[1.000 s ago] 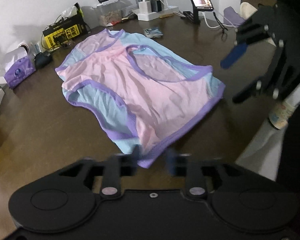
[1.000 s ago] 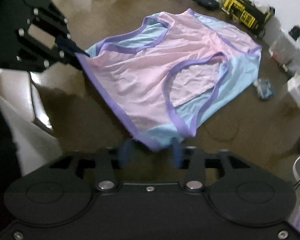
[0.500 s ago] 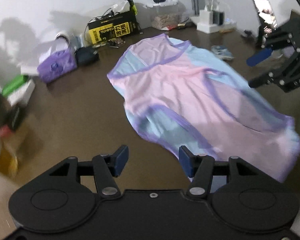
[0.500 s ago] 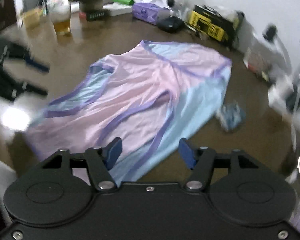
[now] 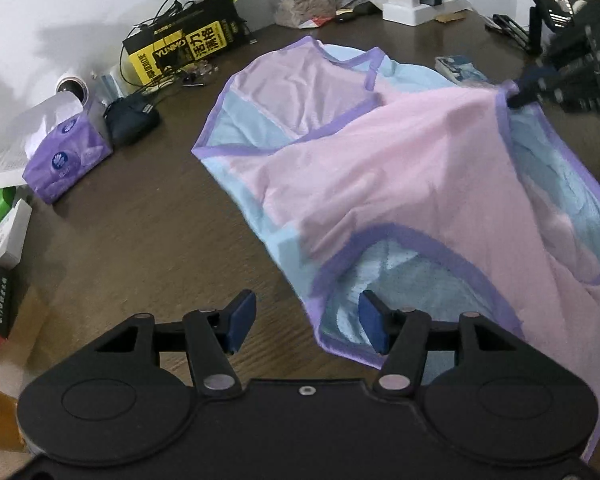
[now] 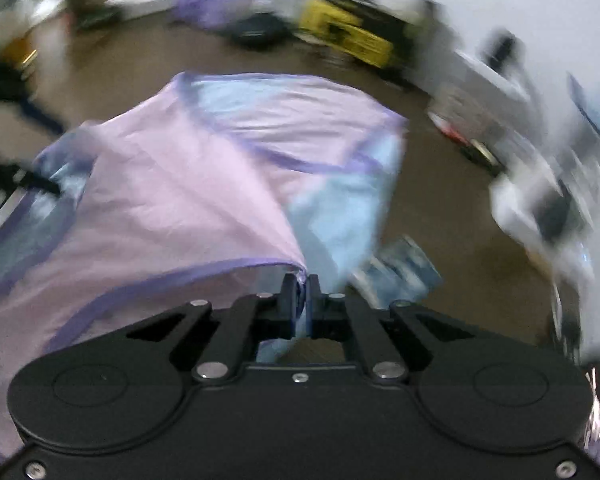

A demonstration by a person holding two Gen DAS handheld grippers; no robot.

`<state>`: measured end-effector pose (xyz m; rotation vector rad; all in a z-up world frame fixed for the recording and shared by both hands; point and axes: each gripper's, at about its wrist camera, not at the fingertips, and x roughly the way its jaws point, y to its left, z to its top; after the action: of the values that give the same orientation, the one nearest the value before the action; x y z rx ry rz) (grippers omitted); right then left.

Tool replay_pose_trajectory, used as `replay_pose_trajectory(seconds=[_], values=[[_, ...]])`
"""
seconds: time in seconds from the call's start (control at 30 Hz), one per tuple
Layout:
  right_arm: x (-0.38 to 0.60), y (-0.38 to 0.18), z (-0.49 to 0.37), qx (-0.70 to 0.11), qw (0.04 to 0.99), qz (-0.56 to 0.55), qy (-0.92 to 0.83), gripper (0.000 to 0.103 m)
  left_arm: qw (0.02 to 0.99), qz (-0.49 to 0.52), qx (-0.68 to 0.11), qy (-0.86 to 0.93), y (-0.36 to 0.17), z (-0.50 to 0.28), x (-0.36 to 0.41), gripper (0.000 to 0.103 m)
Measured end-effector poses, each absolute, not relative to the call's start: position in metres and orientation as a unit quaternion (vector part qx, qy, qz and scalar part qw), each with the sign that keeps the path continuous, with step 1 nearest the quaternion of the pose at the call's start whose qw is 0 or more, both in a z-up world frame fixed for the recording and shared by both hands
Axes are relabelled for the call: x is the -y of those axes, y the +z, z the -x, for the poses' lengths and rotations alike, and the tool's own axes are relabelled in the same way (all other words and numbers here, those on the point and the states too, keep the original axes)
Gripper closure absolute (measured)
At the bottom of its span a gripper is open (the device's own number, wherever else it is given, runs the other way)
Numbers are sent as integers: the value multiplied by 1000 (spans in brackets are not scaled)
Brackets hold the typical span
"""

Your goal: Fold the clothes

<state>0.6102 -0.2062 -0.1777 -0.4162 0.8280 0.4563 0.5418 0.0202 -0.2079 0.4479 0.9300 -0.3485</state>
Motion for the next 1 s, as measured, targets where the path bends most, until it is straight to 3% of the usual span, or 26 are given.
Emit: replay_pose_trajectory(seconds=[0.1, 0.17, 0.23, 0.5, 0.7, 0.73, 0.8, 0.87, 0.9, 0.93, 0.97, 1.0], values=[[214, -190, -602, -424, 848, 212, 237, 85, 850, -212, -451, -173, -201, -538, -23, 47], [217, -184, -598, -426, 847, 199, 247, 60, 860, -185, -439, -183, -185, -539, -30, 47], [225, -167, -594, -418, 851, 174, 264, 49, 874, -136, -429, -182, -167, -549, -47, 47], [205, -153, -705, -396, 873, 128, 254, 48, 877, -108, -447, -139, -168, -691, -71, 46], [190, -172, -800, -449, 850, 139, 238, 48, 844, -110, -505, -142, -190, -768, -56, 46], [190, -175, -805, -458, 843, 135, 247, 50, 839, -111, -513, -146, -195, -773, -53, 46], [190, -180, -810, -470, 833, 132, 260, 67, 829, -109, -526, -155, -202, -778, -48, 46], [190, -184, -809, -475, 827, 135, 268, 96, 820, -109, -535, -171, -211, -783, -43, 52], [191, -186, -808, -473, 829, 135, 267, 96, 824, -112, -527, -174, -211, -781, -41, 61], [193, -187, -807, -473, 830, 125, 268, 97, 828, -107, -524, -169, -211, -781, -41, 90], [194, -186, -807, -474, 830, 119, 270, 100, 831, -102, -521, -165, -211, -780, -42, 101], [195, -185, -805, -470, 833, 113, 269, 100, 835, -97, -518, -160, -210, -780, -42, 101]])
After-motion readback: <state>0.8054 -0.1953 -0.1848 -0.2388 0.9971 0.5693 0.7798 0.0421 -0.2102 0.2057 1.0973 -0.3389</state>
